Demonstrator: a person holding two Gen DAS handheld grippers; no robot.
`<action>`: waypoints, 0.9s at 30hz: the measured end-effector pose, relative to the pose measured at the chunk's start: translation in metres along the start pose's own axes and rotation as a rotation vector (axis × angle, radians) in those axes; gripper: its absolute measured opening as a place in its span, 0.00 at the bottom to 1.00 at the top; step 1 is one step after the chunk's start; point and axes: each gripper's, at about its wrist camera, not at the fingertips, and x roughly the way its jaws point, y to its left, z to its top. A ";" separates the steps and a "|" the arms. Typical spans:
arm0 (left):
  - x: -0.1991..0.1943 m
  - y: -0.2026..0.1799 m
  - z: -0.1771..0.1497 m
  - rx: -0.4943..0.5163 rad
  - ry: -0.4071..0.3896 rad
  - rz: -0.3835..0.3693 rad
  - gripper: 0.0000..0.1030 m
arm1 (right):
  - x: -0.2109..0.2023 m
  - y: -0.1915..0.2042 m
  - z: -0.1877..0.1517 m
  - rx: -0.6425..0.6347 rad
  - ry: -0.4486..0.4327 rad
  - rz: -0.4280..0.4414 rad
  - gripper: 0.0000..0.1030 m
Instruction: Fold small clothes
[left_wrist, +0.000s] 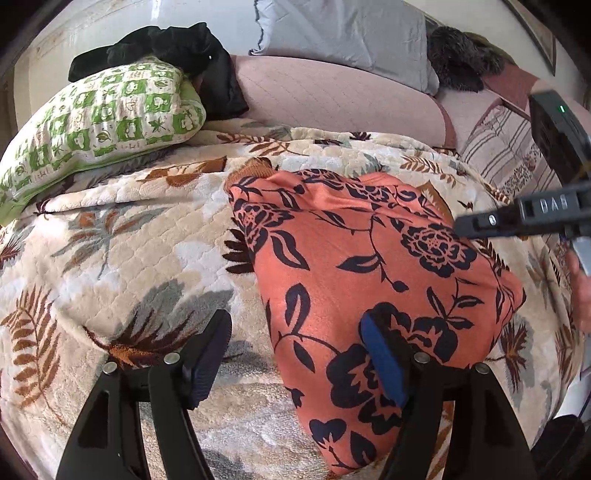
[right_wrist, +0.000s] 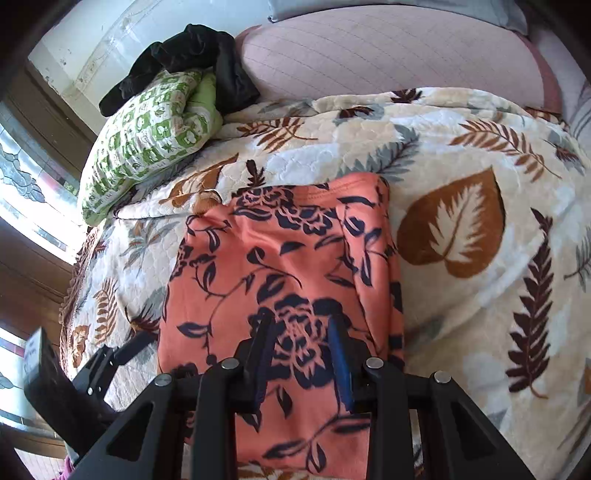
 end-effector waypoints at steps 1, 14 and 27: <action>-0.001 0.002 0.002 -0.004 -0.009 0.003 0.71 | 0.000 -0.004 -0.006 0.003 0.007 -0.004 0.32; 0.017 -0.007 0.001 0.019 0.027 0.061 0.74 | 0.023 -0.026 -0.031 0.077 0.013 -0.049 0.40; 0.033 -0.001 0.009 -0.033 0.035 0.045 0.76 | 0.080 -0.028 0.034 0.120 0.012 -0.134 0.53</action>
